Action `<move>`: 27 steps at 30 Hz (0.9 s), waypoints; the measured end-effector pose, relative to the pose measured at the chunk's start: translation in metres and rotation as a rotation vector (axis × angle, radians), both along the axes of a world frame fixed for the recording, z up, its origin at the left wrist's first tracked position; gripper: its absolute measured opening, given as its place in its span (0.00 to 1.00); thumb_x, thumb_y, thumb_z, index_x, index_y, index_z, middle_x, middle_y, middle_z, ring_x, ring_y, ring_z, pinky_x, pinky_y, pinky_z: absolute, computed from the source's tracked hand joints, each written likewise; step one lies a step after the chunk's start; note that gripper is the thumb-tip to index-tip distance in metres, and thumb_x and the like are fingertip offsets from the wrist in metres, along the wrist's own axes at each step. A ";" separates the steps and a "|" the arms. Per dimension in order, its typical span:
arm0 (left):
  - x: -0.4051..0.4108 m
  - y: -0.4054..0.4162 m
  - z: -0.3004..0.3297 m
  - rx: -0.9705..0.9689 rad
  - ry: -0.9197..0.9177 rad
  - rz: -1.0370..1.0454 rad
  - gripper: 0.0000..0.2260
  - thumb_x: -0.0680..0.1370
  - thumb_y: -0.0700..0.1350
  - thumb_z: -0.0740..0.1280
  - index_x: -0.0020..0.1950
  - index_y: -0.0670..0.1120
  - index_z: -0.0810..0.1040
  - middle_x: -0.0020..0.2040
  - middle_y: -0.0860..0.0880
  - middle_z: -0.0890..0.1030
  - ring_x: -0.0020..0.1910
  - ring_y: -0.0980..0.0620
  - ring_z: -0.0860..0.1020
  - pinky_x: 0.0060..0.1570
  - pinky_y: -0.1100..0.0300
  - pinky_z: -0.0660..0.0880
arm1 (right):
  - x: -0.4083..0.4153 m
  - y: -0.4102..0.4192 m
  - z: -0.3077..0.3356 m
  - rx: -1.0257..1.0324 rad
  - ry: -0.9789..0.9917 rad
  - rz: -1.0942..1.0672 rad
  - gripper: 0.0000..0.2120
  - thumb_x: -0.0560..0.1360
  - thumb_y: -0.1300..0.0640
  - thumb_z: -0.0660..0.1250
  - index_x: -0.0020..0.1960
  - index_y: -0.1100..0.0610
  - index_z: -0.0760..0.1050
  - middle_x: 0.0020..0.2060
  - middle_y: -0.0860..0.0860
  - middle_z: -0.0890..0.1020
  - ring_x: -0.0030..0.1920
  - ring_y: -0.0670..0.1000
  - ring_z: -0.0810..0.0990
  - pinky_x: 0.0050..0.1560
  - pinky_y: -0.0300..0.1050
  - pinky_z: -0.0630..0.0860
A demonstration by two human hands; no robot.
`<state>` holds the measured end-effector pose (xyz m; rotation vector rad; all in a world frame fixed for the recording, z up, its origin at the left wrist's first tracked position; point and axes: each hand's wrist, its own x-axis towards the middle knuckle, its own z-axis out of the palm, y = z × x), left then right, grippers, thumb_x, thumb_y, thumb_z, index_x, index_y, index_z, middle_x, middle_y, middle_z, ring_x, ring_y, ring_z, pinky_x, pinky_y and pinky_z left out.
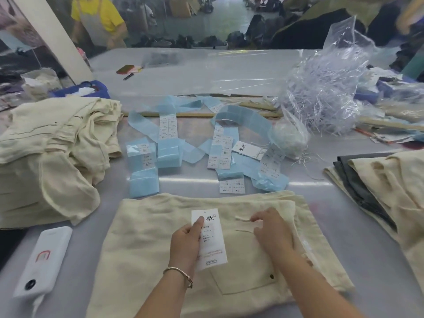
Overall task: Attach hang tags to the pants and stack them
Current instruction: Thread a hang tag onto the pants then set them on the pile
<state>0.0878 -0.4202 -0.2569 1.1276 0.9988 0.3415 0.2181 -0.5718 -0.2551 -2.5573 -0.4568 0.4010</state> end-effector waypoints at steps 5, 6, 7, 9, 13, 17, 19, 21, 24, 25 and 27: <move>-0.003 -0.004 -0.004 -0.014 0.015 -0.068 0.09 0.75 0.46 0.72 0.44 0.40 0.82 0.37 0.45 0.83 0.32 0.50 0.80 0.31 0.57 0.78 | 0.000 0.001 -0.004 -0.062 -0.247 0.275 0.14 0.74 0.53 0.69 0.59 0.46 0.78 0.60 0.45 0.69 0.60 0.47 0.69 0.53 0.40 0.69; -0.004 -0.004 -0.003 0.001 0.030 -0.078 0.08 0.75 0.45 0.72 0.45 0.40 0.82 0.38 0.45 0.83 0.33 0.50 0.80 0.32 0.57 0.78 | 0.001 0.004 -0.006 -0.089 -0.245 0.323 0.14 0.73 0.49 0.69 0.59 0.45 0.78 0.58 0.44 0.70 0.60 0.48 0.68 0.55 0.41 0.66; -0.006 -0.004 -0.003 0.009 0.042 -0.087 0.07 0.75 0.45 0.72 0.46 0.41 0.82 0.38 0.44 0.84 0.33 0.49 0.80 0.33 0.56 0.78 | 0.001 0.008 -0.008 -0.126 -0.237 0.347 0.14 0.73 0.47 0.68 0.59 0.45 0.77 0.56 0.44 0.71 0.59 0.48 0.67 0.56 0.42 0.64; -0.009 -0.005 -0.001 0.017 0.050 -0.107 0.05 0.75 0.43 0.72 0.47 0.42 0.82 0.39 0.44 0.84 0.33 0.49 0.81 0.32 0.57 0.77 | 0.001 0.014 -0.014 -0.175 -0.237 0.350 0.13 0.74 0.45 0.66 0.58 0.45 0.76 0.55 0.44 0.72 0.60 0.49 0.67 0.56 0.44 0.62; -0.013 -0.008 0.005 0.073 0.019 -0.153 0.03 0.77 0.39 0.69 0.48 0.43 0.82 0.40 0.45 0.85 0.33 0.51 0.81 0.30 0.60 0.75 | 0.001 0.018 -0.022 -0.165 -0.280 0.374 0.06 0.77 0.48 0.64 0.52 0.48 0.76 0.53 0.44 0.72 0.59 0.49 0.67 0.56 0.43 0.61; -0.014 -0.014 0.011 0.236 0.028 -0.205 0.03 0.77 0.39 0.69 0.45 0.43 0.82 0.41 0.44 0.85 0.34 0.52 0.79 0.36 0.54 0.77 | -0.002 0.018 -0.009 0.028 -0.225 0.329 0.01 0.78 0.54 0.64 0.47 0.49 0.75 0.49 0.43 0.76 0.54 0.48 0.71 0.56 0.45 0.64; -0.012 -0.015 0.015 0.338 0.040 -0.228 0.02 0.76 0.39 0.70 0.44 0.45 0.81 0.40 0.45 0.84 0.36 0.51 0.80 0.42 0.48 0.79 | -0.008 0.016 0.007 0.328 -0.060 0.227 0.07 0.77 0.59 0.66 0.41 0.51 0.73 0.38 0.44 0.80 0.43 0.48 0.77 0.51 0.49 0.72; -0.009 -0.018 0.021 0.423 0.032 -0.265 0.06 0.74 0.37 0.70 0.44 0.47 0.81 0.39 0.47 0.84 0.37 0.51 0.80 0.43 0.47 0.79 | -0.017 0.015 0.026 0.539 0.083 0.197 0.08 0.75 0.62 0.68 0.39 0.54 0.73 0.29 0.48 0.80 0.33 0.48 0.77 0.42 0.52 0.76; -0.004 -0.024 0.031 0.442 -0.024 -0.316 0.10 0.70 0.37 0.68 0.46 0.51 0.81 0.40 0.50 0.84 0.37 0.52 0.80 0.38 0.53 0.79 | -0.029 0.017 0.042 0.586 0.080 0.217 0.07 0.74 0.61 0.70 0.39 0.55 0.75 0.27 0.48 0.78 0.29 0.46 0.75 0.38 0.48 0.75; -0.003 -0.027 0.035 0.442 -0.039 -0.325 0.11 0.68 0.39 0.66 0.46 0.52 0.81 0.40 0.51 0.84 0.37 0.54 0.80 0.36 0.57 0.79 | -0.030 0.019 0.045 0.569 0.047 0.214 0.06 0.74 0.59 0.70 0.39 0.55 0.76 0.27 0.48 0.77 0.29 0.45 0.73 0.38 0.46 0.74; -0.001 -0.030 0.038 0.450 -0.066 -0.334 0.12 0.67 0.41 0.64 0.46 0.52 0.81 0.39 0.50 0.83 0.35 0.54 0.80 0.35 0.58 0.78 | -0.030 0.019 0.049 0.528 -0.012 0.210 0.06 0.74 0.58 0.71 0.39 0.55 0.77 0.26 0.47 0.76 0.29 0.44 0.71 0.36 0.42 0.71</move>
